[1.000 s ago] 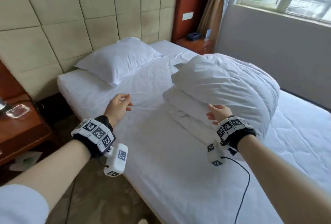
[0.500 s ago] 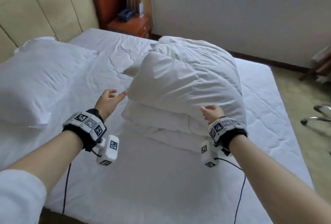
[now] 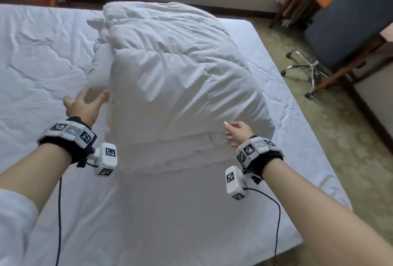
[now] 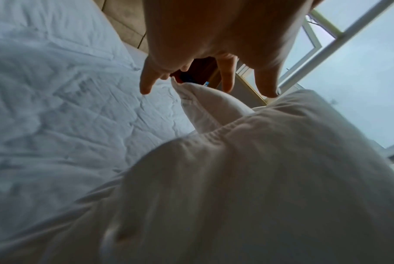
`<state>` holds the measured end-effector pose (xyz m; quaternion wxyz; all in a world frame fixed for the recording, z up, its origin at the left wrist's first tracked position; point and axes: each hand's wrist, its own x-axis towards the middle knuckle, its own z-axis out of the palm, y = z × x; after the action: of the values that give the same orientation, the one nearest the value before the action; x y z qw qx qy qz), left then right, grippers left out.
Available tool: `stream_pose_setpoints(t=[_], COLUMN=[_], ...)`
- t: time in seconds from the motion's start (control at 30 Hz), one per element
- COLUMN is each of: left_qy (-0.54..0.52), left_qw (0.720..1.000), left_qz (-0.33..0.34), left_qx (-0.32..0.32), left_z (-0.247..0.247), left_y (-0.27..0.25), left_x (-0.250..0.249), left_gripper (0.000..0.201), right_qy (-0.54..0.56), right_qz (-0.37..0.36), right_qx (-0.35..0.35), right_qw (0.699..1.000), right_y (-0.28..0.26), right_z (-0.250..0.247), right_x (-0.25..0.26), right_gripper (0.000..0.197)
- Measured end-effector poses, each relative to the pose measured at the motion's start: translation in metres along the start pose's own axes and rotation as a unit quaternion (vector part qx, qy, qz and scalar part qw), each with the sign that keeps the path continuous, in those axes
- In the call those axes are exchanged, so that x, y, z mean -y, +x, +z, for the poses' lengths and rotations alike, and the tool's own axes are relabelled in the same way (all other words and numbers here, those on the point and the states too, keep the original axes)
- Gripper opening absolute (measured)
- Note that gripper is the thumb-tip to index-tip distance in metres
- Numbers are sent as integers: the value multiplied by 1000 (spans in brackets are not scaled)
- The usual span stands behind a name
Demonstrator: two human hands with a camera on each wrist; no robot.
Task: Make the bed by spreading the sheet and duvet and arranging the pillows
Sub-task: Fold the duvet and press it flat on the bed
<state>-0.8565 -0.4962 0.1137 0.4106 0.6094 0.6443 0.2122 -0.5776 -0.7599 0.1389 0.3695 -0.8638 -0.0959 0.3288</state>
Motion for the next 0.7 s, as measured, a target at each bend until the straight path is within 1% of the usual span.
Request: stream_pose_setpoints(t=[0.1, 0.17, 0.23, 0.27, 0.3, 0.33, 0.37, 0.4, 0.43, 0.47, 0.5, 0.53, 0.57, 0.6, 0.63, 0.67, 0.7], left_qy=[-78, -149, -184, -191, -200, -201, -204, -205, -207, -213, -211, -205, -195, -190, -195, -204, -218], left_qw=[997, 988, 982, 981, 979, 978, 976, 975, 972, 967, 964, 963, 963, 964, 964, 964, 964], left_qz=[-4, -24, -24, -20, -14, -8, -3, 5, 10, 19, 27, 37, 41, 49, 54, 52, 48], left_qx=[18, 25, 22, 23, 35, 54, 73, 91, 114, 138, 159, 173, 179, 180, 173, 160, 148], left_z=[12, 21, 29, 31, 32, 29, 24, 20, 15, 9, 5, 1, -3, -5, -8, -12, -16], left_y=[25, 36, 41, 43, 41, 38, 33, 27, 19, 12, 5, -2, -9, -14, -19, -20, -21], left_x=[10, 13, 13, 14, 13, 14, 14, 14, 12, 10, 11, 13, 16, 18, 19, 20, 17], left_gripper=[62, 55, 42, 37, 33, 29, 25, 20, 14, 15, 21, 25, 28, 29, 30, 28, 24], right_qy=[-52, -91, -143, -183, -246, -333, -423, -489, -534, -568, -593, -606, -605, -591, -558, -510, -447], right_qz=[-60, -113, -189, -248, -312, -378, -440, -492, -529, -544, -537, -523, -508, -494, -493, -504, -538], right_qx=[-17, -19, -8, 2, 8, 16, 25, 37, 55, 78, 101, 116, 117, 107, 92, 77, 53], right_qw=[997, 989, 971, 951, 918, 864, 792, 719, 657, 612, 591, 588, 602, 629, 661, 692, 712], right_y=[-7, -15, -26, -30, -34, -38, -43, -45, -46, -48, -48, -47, -47, -47, -48, -52, -57], right_z=[11, 22, 38, 52, 66, 84, 102, 118, 134, 149, 160, 169, 175, 178, 179, 178, 174], right_x=[17, 39, 63, 74, 82, 91, 99, 105, 111, 118, 124, 128, 133, 136, 137, 139, 142], right_gripper=[41, 41, 46, 52, 59, 68, 76, 84, 90, 91, 84, 70, 54, 42, 35, 31, 27])
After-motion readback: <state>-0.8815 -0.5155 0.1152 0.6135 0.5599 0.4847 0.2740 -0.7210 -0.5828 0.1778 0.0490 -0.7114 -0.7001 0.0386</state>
